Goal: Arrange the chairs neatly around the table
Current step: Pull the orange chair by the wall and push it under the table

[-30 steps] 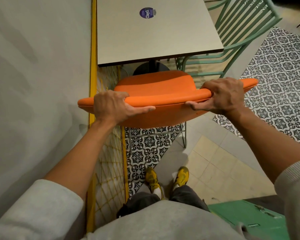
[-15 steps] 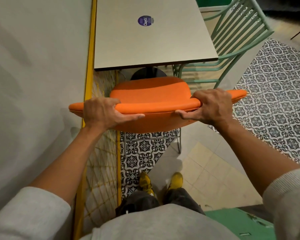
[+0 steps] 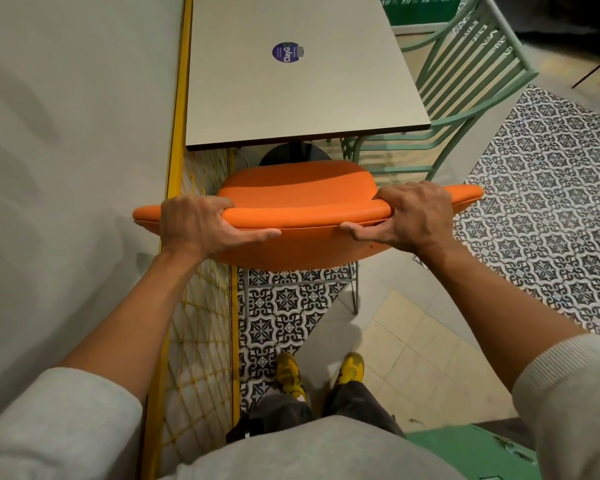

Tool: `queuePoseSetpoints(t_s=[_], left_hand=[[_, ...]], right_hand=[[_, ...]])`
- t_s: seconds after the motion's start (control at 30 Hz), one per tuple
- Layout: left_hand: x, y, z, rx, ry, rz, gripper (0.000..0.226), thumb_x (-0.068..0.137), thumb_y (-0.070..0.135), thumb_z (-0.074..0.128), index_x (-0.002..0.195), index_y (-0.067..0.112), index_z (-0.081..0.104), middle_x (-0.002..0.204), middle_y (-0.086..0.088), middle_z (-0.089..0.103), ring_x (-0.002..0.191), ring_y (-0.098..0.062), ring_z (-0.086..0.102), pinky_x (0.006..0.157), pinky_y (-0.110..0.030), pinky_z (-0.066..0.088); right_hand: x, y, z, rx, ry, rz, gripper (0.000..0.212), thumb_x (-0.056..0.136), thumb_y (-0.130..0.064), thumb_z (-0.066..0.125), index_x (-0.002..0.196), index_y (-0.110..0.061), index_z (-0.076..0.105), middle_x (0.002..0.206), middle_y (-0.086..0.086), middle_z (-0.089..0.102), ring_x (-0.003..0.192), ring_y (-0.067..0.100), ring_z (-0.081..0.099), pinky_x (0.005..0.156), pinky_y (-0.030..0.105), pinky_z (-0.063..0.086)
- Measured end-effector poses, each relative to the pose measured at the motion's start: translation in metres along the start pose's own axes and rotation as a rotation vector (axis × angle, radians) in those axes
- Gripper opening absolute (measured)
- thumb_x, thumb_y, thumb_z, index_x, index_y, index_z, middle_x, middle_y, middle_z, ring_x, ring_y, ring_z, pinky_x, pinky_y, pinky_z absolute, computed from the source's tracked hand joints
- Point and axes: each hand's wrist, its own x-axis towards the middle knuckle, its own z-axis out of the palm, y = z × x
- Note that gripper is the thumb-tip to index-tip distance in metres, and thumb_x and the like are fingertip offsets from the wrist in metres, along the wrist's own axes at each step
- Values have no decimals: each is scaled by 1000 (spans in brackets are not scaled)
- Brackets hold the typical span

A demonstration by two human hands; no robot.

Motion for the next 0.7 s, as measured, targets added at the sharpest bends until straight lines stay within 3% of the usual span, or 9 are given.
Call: queuePoseSetpoints(t_s=[0.23,0.5,0.7], left_hand=[[-2,4,1,25,-33,-26,95,58,113,39,67,23,68,54,5,55,49,-18,54,53,-34,50],[6,18,-4,30,-66,-59,100,55,115,35,69,23,70,55,4,57,52,-20,56,56,-37,53],[-3,15,-6,16,-68,-64,97,56,114,37,68,23,68,56,5,56,52,-19,55,55,-36,52]], right_hand=[[-2,3,5,0,14,-6,91,75,-109,38,76,-22,68,74,0,73,67,23,66,74,38,53],[4,18,3,-2,-4,-4,97,74,-111,27,76,-23,67,73,1,70,64,23,61,67,34,47],[0,10,1,-4,-5,-27,97,76,-110,30,79,-22,70,73,2,72,65,24,64,69,35,47]])
